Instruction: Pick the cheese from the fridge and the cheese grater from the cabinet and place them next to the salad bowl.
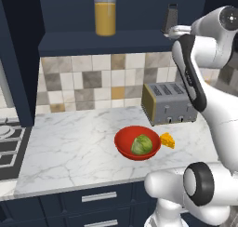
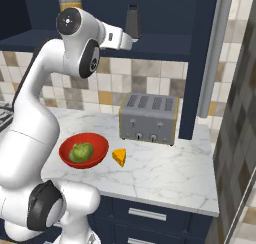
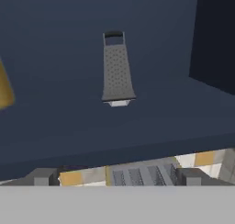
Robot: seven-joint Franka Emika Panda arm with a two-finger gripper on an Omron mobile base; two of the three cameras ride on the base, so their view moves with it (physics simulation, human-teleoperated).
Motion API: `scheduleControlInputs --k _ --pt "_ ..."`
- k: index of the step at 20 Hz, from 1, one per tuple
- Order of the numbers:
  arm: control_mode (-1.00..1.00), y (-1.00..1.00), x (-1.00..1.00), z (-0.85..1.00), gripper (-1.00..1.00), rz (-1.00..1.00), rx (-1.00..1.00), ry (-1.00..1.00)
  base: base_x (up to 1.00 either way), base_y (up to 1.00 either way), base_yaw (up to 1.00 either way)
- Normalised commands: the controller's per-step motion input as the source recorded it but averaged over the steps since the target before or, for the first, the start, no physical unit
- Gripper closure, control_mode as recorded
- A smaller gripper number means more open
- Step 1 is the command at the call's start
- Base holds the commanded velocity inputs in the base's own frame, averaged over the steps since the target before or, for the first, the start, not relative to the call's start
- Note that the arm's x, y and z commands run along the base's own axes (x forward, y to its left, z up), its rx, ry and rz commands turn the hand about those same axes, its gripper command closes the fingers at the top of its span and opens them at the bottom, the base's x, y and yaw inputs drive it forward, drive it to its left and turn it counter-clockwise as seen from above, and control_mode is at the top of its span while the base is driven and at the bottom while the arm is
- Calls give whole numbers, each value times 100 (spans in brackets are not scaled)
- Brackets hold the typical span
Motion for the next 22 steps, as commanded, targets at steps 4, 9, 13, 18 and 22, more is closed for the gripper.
scheduleControlInputs --k 4,9,13,18,22 --pt "-100 0 52 26 -100 0 0 -11 0 0 0" --pt "-100 -4 57 28 -100 2 0 -3 0 0 0" --pt "-100 -4 47 32 -100 6 0 3 0 0 0" --pt "-100 -18 37 26 -100 5 0 3 0 0 0" --pt "-100 -23 31 4 -100 2 -1 0 0 0 0"
